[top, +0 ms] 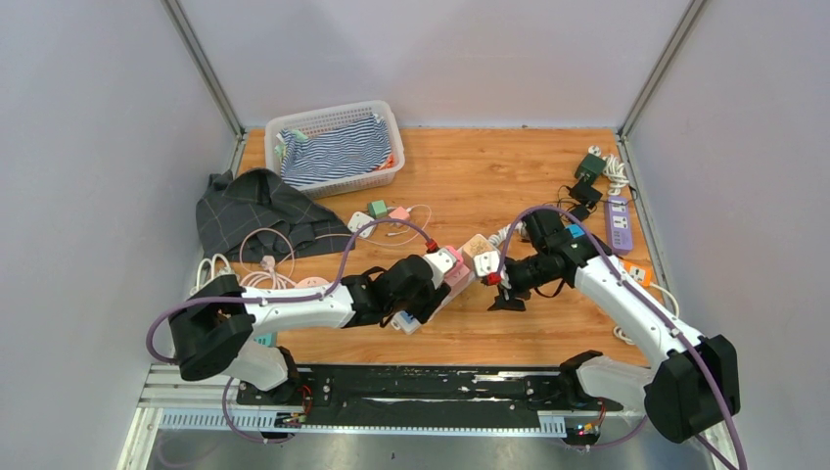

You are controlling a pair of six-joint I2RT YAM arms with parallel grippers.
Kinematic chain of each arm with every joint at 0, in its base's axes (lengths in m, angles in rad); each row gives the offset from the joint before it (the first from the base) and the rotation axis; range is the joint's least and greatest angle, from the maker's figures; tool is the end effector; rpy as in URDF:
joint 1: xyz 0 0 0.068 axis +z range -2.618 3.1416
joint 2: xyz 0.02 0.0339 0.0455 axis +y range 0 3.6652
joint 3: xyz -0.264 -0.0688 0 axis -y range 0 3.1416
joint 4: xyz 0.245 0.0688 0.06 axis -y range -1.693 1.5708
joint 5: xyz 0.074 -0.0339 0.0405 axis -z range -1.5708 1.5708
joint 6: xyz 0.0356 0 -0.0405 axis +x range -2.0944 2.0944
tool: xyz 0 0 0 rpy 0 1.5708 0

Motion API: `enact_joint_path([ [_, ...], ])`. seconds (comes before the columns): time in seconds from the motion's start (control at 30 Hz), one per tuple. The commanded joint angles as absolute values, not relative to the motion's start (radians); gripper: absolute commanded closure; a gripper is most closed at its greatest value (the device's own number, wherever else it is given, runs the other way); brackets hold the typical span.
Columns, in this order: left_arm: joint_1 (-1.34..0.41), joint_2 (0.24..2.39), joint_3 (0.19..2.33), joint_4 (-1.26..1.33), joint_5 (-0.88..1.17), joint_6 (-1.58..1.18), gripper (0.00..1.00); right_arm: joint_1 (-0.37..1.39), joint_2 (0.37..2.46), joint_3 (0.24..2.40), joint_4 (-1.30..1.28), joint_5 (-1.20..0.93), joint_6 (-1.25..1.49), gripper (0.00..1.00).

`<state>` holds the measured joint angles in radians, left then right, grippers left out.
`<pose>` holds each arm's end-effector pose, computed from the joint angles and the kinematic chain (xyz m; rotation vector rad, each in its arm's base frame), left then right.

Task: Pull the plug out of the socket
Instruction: Remove the plug from the socket.

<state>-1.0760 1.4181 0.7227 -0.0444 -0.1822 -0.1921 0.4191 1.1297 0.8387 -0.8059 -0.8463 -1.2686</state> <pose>0.1419 -0.2494 0.1900 0.9133 2.1501 -0.4383 0.1753 0.1073 0.2526 -1.8728 1.3331 0.7104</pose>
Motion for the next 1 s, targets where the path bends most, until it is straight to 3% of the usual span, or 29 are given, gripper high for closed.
enact_joint_path([
  [0.0, -1.091, 1.466, 0.744, -0.014, -0.151, -0.141, 0.58, 0.377, 1.138, 0.877, -0.774, -0.859, -1.132, 0.38],
  [0.3, -1.091, 1.487, 0.745, -0.005, -0.108, -0.044, 0.64, 0.236, 1.177, 0.885, -0.524, -0.87, -0.702, 0.4],
  [0.4, -1.091, 1.499, 0.752, -0.005, -0.084, -0.03, 0.68, 0.209, 1.235, 0.905, -0.484, -0.868, -0.584, 0.5],
  [0.53, -1.092, 1.513, 0.76, -0.004, -0.042, -0.021, 0.74, 0.199, 1.309, 0.953, -0.474, -0.854, -0.515, 0.51],
  [0.63, -1.092, 1.517, 0.76, -0.004, -0.036, -0.013, 0.78, 0.199, 1.328, 0.987, -0.476, -0.81, -0.507, 0.48],
  [0.83, -1.091, 1.539, 0.77, -0.005, -0.013, -0.004, 0.81, 0.197, 1.319, 0.984, -0.464, -0.66, -0.502, 0.28],
  [0.97, -1.092, 1.561, 0.783, -0.004, -0.006, -0.002, 0.82, 0.19, 1.35, 0.967, -0.463, -0.655, -0.501, 0.25],
])
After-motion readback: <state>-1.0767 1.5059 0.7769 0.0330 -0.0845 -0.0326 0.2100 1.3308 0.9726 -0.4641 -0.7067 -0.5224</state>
